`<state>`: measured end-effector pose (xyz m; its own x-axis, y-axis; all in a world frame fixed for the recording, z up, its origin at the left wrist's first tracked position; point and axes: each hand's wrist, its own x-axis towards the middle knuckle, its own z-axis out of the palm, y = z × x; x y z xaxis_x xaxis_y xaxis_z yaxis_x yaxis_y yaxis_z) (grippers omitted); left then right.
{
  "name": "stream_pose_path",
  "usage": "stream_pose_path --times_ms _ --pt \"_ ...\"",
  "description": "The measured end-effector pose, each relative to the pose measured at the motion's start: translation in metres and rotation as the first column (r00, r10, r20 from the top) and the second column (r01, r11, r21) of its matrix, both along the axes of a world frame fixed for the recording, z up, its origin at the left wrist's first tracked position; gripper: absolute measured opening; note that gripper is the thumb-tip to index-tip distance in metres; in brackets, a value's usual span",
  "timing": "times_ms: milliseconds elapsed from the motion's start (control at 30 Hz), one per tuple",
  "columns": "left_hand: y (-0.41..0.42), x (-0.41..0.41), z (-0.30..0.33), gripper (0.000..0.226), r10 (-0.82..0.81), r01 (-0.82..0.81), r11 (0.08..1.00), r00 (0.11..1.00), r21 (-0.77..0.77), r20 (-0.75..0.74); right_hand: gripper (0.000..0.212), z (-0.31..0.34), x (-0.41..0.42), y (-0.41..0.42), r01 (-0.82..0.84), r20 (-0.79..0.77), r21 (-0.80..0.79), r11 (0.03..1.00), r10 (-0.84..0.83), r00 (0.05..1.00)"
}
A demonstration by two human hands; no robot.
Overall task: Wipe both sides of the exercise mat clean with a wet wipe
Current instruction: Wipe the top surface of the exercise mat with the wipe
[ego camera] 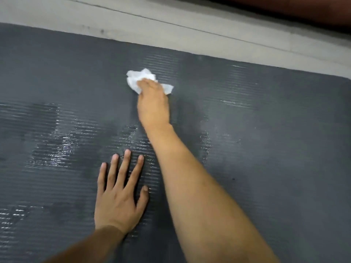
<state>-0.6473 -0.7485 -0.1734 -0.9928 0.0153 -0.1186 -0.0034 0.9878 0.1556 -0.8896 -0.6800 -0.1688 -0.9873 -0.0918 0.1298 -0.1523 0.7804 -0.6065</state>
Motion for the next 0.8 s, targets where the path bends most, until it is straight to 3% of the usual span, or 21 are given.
stream_pose_path --times_ms 100,167,233,300,400,433,500,567,633,667,733,800 --pt "-0.001 0.000 0.000 0.072 0.000 0.000 1.000 1.000 0.016 0.000 0.028 0.010 -0.001 -0.017 -0.298 0.037 0.183 0.937 0.296 0.954" --pt "0.001 -0.002 0.003 0.072 0.010 -0.010 0.999 1.000 0.032 0.000 0.029 0.008 0.000 0.025 -0.301 0.003 0.249 0.921 0.310 0.951" --pt "0.000 -0.002 0.002 0.072 0.000 0.000 1.000 1.000 0.010 0.005 0.033 -0.002 0.009 0.104 -0.061 -0.112 0.232 0.971 0.089 0.990" --pt "-0.001 -0.001 0.002 0.072 -0.002 0.002 1.000 1.000 0.009 0.021 0.040 0.002 0.027 0.202 0.246 -0.133 0.191 0.950 -0.223 0.966" --pt "-0.001 -0.002 0.002 0.073 -0.004 0.004 1.000 1.000 0.008 0.026 0.040 0.023 0.061 0.281 0.632 -0.010 0.153 0.760 -0.638 0.770" --pt "0.000 -0.003 0.001 0.073 -0.007 0.007 1.000 1.000 0.010 0.027 0.038 0.025 0.063 0.282 0.711 0.004 0.132 0.691 -0.717 0.697" --pt "0.001 -0.003 -0.001 0.073 -0.002 0.002 1.000 1.000 0.001 0.019 0.034 0.021 0.054 0.245 0.757 0.034 0.049 0.651 -0.759 0.650" --pt "0.000 -0.002 0.001 0.073 -0.007 0.007 1.000 1.000 -0.006 0.016 0.031 0.017 0.039 0.181 0.656 0.032 -0.092 0.749 -0.656 0.754" --pt "-0.001 -0.002 0.000 0.073 0.002 -0.002 1.000 1.000 -0.005 0.003 0.027 0.013 0.035 0.095 0.384 0.035 -0.189 0.904 -0.385 0.922" --pt "-0.001 -0.002 -0.002 0.072 -0.004 0.004 1.000 1.000 -0.007 -0.004 0.028 0.013 0.039 0.048 0.213 0.024 -0.149 0.966 -0.212 0.977" --pt "-0.002 -0.002 -0.005 0.070 -0.034 0.034 0.999 0.999 -0.013 -0.019 0.029 0.016 0.052 -0.020 -0.076 0.017 -0.025 0.997 0.076 0.997" --pt "-0.004 -0.003 -0.008 0.069 -0.040 0.039 0.999 0.999 -0.027 -0.030 0.028 0.017 0.054 -0.030 -0.200 0.023 0.038 0.979 0.199 0.980"
